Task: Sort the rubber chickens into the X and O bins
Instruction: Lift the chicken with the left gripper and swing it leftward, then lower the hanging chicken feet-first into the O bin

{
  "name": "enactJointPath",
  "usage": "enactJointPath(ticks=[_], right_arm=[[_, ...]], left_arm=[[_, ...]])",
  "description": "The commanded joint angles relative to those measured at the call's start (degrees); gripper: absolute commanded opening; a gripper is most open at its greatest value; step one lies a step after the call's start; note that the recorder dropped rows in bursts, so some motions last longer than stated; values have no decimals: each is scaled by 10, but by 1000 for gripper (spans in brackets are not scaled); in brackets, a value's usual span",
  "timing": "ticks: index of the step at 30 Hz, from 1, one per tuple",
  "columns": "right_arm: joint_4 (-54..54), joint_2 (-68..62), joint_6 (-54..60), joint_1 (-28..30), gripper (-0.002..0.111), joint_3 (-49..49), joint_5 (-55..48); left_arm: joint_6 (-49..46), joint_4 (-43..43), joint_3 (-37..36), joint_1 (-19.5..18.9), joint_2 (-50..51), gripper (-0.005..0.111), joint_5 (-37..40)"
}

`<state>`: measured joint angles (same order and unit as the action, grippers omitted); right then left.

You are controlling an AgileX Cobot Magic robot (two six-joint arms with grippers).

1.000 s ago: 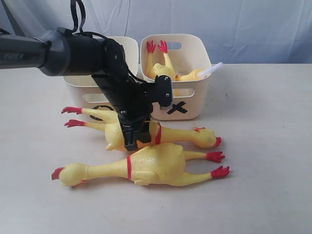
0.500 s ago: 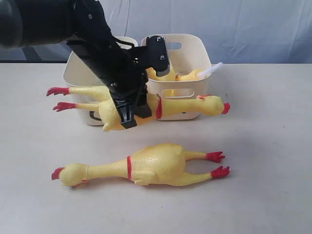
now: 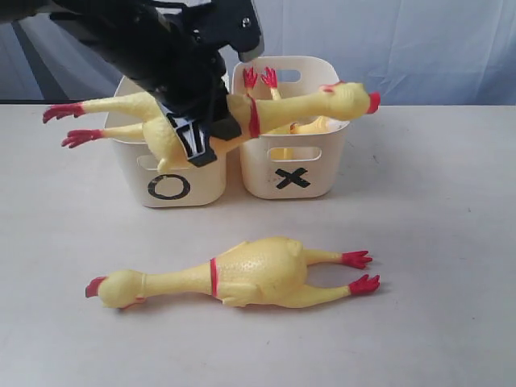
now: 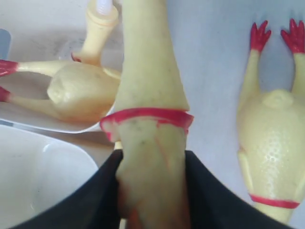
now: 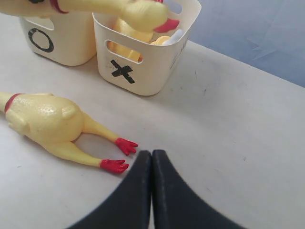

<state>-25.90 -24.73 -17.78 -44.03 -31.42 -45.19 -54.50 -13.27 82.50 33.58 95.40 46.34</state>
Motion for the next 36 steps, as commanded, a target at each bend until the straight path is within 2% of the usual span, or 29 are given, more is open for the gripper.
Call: enactJointPath(ticks=[1,10,14,19,26,29,36], right_arm=[[1,4,3,0,-1,2,6],[1,4,3,0,-1,2,6],[1,4,3,0,-1,2,6],[1,4,3,0,-1,2,6],[2,4,3,0,-1,2,8],[3,4,3,0,-1,2,8],[6,4,3,0,-1,2,8]], left_arm=[[41,-4,-1,-13,-36,0,-13],[85,-18,-1,-102,-84,0,-24],[84,-96,-1,-164,-87,0,-98],[56,-188,-1,-222,-87,0,-198],[56,-283,-1,-296,-61,0,-264],[16,-356,-1,-308,-37,0,-278],[-199,-648,25,-312,20,0,-261]])
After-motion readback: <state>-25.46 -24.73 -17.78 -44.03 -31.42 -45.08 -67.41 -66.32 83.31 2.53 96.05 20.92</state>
